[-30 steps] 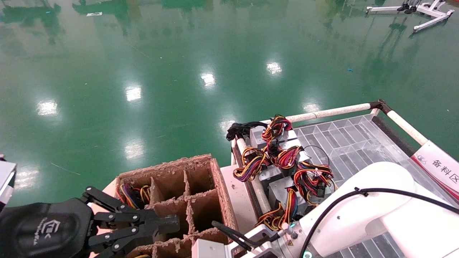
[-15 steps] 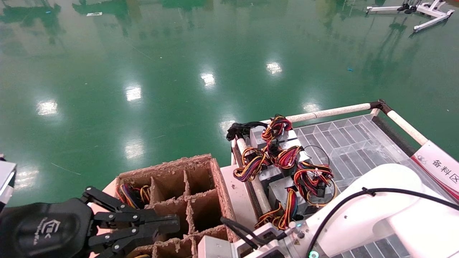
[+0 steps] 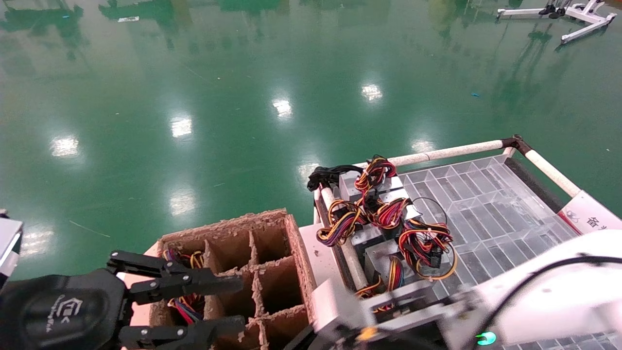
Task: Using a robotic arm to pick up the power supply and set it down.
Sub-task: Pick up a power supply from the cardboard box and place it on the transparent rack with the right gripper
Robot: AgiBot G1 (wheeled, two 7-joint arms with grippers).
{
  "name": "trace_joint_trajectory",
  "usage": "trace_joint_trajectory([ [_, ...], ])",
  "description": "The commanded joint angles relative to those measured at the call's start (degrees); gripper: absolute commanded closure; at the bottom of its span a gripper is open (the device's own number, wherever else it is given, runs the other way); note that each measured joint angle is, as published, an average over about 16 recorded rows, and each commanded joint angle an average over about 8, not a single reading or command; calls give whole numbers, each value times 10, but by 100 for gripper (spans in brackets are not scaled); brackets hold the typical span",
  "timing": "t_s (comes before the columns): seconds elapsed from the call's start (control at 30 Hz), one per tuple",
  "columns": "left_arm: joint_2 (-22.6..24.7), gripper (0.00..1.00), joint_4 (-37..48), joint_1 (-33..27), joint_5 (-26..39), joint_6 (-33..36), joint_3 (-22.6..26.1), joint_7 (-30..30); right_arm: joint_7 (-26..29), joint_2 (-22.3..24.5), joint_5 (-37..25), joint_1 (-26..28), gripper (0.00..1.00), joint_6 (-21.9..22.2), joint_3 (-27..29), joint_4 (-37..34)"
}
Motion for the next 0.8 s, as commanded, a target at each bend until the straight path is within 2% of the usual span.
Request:
trace_joint_trajectory([
  [0.03, 0, 0, 0, 0, 0, 0, 0, 0, -6, 21, 29, -3, 100, 1, 8, 11],
  [0.43, 0, 0, 0, 0, 0, 0, 1, 0, -42, 118, 148, -13, 100, 2, 52, 71],
  [0.8, 0, 0, 0, 0, -1, 0, 1, 0, -46, 218, 177, 49, 100, 3, 74, 105],
])
